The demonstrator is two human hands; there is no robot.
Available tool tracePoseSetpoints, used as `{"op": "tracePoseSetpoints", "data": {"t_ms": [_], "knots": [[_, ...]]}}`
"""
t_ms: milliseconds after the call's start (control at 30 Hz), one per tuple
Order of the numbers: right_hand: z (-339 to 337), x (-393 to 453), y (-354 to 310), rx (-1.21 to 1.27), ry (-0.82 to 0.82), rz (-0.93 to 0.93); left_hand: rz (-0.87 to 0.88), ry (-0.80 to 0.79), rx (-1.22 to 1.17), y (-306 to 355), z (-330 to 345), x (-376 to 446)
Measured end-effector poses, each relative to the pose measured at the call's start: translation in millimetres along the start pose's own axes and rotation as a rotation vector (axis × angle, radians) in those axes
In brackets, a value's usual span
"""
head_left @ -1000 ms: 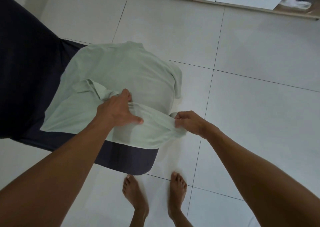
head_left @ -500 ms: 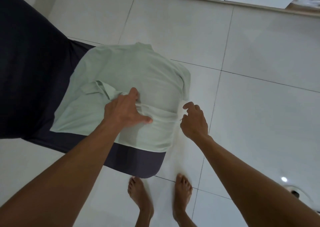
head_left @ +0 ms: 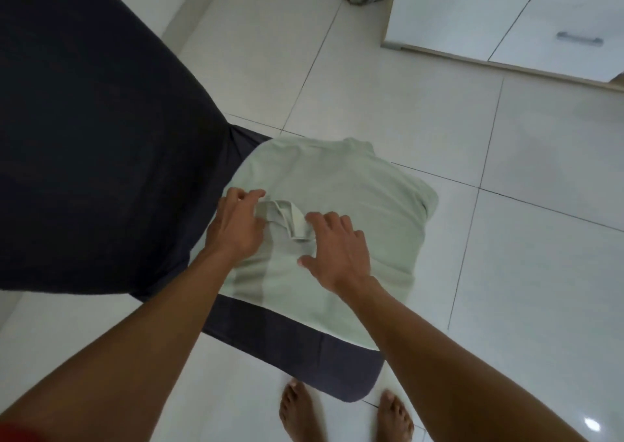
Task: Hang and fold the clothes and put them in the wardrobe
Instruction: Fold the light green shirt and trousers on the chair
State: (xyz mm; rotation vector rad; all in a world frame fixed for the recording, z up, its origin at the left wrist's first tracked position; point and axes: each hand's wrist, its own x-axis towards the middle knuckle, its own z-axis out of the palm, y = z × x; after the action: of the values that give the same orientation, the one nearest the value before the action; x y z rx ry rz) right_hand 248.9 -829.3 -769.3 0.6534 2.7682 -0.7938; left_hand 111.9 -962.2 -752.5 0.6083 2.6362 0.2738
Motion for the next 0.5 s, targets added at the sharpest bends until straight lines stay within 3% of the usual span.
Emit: {"op": "tracePoseSetpoints", "data": {"t_ms": [100, 233, 333, 500], "knots": [[-2.9, 20.2, -1.1, 0.077, -0.034, 0.067, 0.047, -0.063, 0.022, -4.6, -4.7, 24.1], [-20.0, 40.8, 11.6, 0.450, -0.009, 0.239, 0.144, -0.042, -0.045, -2.7, -19.7, 39.3], [-32.8, 42.5, 15.3, 0.505, 0.026, 0.310, 0.198, -0.062, -0.103, -2.1, -34.7, 46.8], [-29.9, 40.0, 11.8, 0.504, 0.014, 0.341, 0.135, -0.068, -0.266, 0.3, -39.4, 64.9]]}}
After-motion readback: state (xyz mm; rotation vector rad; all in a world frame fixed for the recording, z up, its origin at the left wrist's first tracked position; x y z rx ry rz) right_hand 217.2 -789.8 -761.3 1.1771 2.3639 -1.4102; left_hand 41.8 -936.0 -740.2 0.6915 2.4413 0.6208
